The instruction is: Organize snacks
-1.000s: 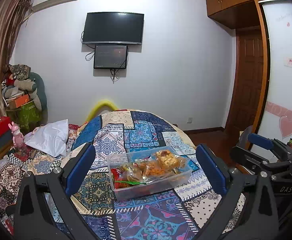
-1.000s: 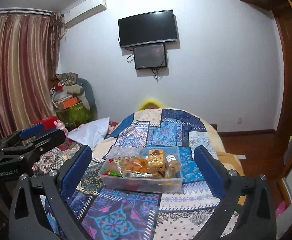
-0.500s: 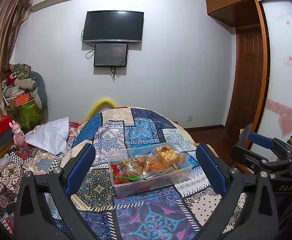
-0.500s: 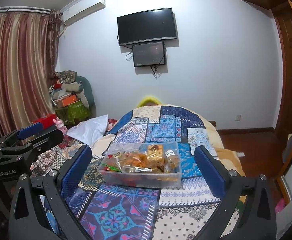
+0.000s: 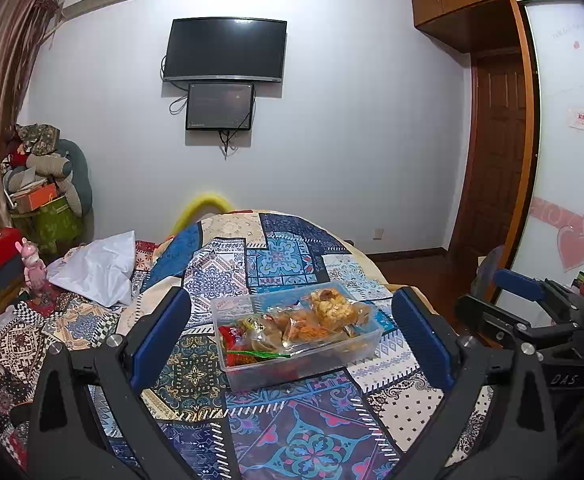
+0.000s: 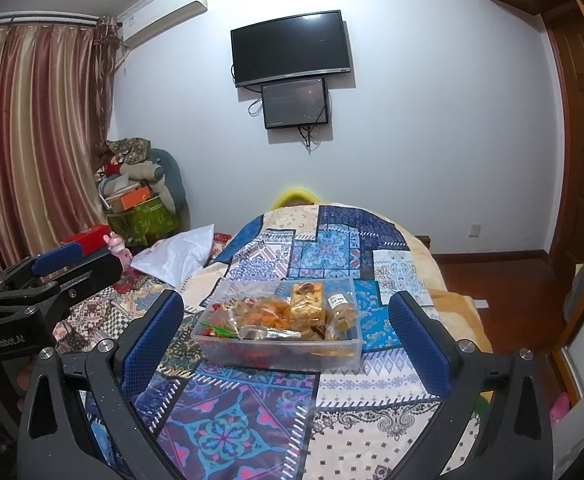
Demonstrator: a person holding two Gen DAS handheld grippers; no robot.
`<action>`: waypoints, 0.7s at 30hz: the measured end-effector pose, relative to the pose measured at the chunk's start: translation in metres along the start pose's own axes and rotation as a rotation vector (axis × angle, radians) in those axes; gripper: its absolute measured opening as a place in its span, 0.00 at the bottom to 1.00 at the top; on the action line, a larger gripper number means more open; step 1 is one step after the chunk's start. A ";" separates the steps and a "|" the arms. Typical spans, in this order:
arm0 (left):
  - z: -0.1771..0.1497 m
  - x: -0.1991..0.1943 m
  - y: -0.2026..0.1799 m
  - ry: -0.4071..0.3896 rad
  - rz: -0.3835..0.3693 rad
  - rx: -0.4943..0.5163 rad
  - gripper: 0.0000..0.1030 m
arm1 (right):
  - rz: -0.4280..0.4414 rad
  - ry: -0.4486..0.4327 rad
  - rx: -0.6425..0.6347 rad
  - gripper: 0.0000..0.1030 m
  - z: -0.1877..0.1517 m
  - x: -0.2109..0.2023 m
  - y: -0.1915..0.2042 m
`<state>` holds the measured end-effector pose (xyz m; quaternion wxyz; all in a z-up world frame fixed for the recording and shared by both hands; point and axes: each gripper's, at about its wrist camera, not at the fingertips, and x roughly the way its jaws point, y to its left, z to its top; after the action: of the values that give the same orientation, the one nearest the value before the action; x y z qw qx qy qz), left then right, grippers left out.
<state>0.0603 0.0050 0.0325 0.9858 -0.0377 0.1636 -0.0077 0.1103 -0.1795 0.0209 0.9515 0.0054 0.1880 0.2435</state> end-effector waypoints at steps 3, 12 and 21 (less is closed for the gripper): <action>0.000 0.000 0.000 0.003 -0.002 -0.005 0.99 | -0.003 0.003 0.001 0.99 0.000 0.000 -0.001; -0.002 0.003 0.002 0.020 -0.006 -0.010 0.99 | -0.005 0.008 0.006 0.99 0.000 0.000 -0.002; -0.003 0.006 0.003 0.035 -0.021 -0.008 1.00 | -0.003 0.009 0.009 0.99 0.000 0.001 -0.001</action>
<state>0.0651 0.0075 0.0278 0.9824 -0.0433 0.1806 -0.0181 0.1114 -0.1804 0.0201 0.9510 0.0084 0.1934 0.2410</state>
